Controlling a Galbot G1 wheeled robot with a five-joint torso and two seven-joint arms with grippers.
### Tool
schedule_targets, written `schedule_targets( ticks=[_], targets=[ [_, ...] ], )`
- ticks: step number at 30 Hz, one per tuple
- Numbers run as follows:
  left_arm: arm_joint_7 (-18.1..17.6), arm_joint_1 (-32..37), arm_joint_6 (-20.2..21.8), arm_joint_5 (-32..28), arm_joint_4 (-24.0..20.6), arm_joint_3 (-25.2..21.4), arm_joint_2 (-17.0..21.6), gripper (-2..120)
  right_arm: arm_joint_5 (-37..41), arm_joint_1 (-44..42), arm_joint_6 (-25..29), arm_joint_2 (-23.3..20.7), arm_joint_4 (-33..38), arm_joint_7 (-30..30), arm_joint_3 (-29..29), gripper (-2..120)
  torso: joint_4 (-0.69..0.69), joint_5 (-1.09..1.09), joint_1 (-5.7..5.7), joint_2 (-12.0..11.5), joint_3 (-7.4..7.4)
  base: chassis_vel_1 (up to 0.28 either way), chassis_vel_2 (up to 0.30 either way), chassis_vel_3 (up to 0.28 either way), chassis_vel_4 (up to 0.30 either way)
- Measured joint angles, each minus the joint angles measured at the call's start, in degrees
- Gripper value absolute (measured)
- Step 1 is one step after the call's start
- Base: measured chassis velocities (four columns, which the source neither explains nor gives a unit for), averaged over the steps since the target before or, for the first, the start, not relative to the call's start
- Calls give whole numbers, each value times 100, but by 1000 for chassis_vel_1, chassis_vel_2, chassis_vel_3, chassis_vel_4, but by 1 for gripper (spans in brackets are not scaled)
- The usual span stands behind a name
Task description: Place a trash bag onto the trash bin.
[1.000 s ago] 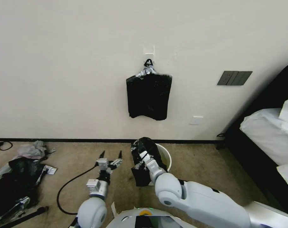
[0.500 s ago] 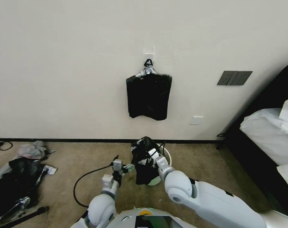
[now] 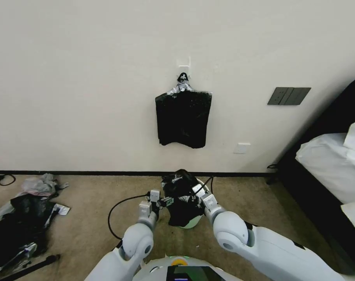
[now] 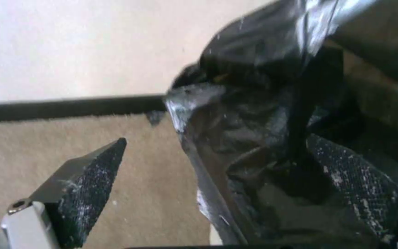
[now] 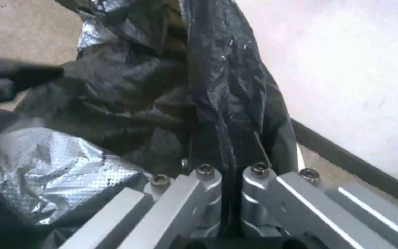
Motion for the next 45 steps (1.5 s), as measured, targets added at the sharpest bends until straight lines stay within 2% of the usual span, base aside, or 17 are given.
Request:
schedule_targets(
  ticks=[5, 9, 11, 15, 16, 18, 19, 21, 26, 30, 31, 33, 36, 38, 39, 43, 45],
  targets=[
    [-348, -274, 306, -441, 137, 151, -125, 100, 1, 52, 2, 23, -8, 0, 11, 0, 0, 0, 0, 0, 0, 0, 0, 0, 0],
    [-802, -616, 645, -896, 371, 317, -330, 100, 7, 27, 2, -55, -20, 0, 80, 0, 0, 0, 0, 0, 0, 0, 0, 0, 0],
    [-820, -630, 658, -914, 380, 322, -339, 100, 7, 20, 2, -61, -20, 1, 92, 0, -1, 0, 0, 0, 0, 0, 0, 0, 0],
    [-1230, -941, 957, -1222, 608, 492, -492, 100, 9, -105, 2, -169, -16, -15, 258, 0, -1, 0, 0, 0, 0, 0, 0, 0, 0],
    [-1230, -941, 957, -1222, 608, 492, -492, 100, 9, -105, 2, -169, -16, -15, 258, 0, -1, 0, 0, 0, 0, 0, 0, 0, 0],
    [-1600, -1123, 1201, -1560, 731, 560, -605, 98, 9, -143, 2, -207, 3, -20, 307, 0, -1, 0, -1, 0, 0, 0, 0, 0, 0],
    [-1600, -1123, 1201, -1560, 731, 560, -605, 98, 9, -143, 2, -207, 3, -20, 307, 0, -1, 0, -1, 0, 0, 0, 0, 0, 0],
    [-1899, -1288, 1388, -1903, 847, 589, -697, 93, 13, -157, 2, -222, 25, -22, 333, 0, -1, 0, -1, 0, 0, 0, 0, 0, 0],
    [-2241, -1499, 1533, -2376, 1026, 626, -799, 86, 17, -167, 2, -248, 36, -25, 355, 0, 0, 0, -1, 0, 0, 0, 0, 0, 0],
    [-2502, -1730, 1637, -2808, 1251, 678, -870, 72, 19, -179, 2, -248, 42, -33, 371, 0, 0, 0, -1, 0, 0, 0, 0, 0, 0],
    [-2502, -1730, 1637, -2808, 1251, 678, -870, 72, 19, -179, 2, -248, 42, -33, 371, 0, 0, 0, -1, 0, 0, 0, 0, 0, 0],
    [-2588, -1811, 1644, -2934, 1356, 683, -894, 61, 18, -198, 2, -222, 37, -38, 387, 0, 1, 1, -1, 0, -1, 0, 0, 0, 0],
    [-2620, -1842, 1638, -2976, 1420, 676, -915, 53, 17, -240, 2, -196, 27, -45, 421, 0, 2, 2, -1, 1, -2, 0, 0, 0, 0],
    [-2631, -1850, 1605, -2983, 1470, 658, -939, 42, 9, -315, 2, -174, 13, -62, 474, 0, 2, 2, -1, 1, -2, 0, 0, 0, 0],
    [-2631, -1850, 1605, -2983, 1470, 658, -939, 42, 9, -315, 2, -174, 13, -62, 474, 0, 2, 2, -1, 1, -2, 0, 0, 0, 0],
    [-2618, -1795, 1464, -2939, 1481, 648, -952, 23, 7, -460, 2, -110, -16, -80, 591, 0, 0, 0, -1, 1, -2, 0, 0, 0, 0],
    [-2589, -1766, 1403, -2903, 1474, 640, -948, 19, 11, -499, 4, -66, -22, -81, 644, 0, 0, 0, -1, 1, -1, 0, 0, 0, 0]
  ],
)
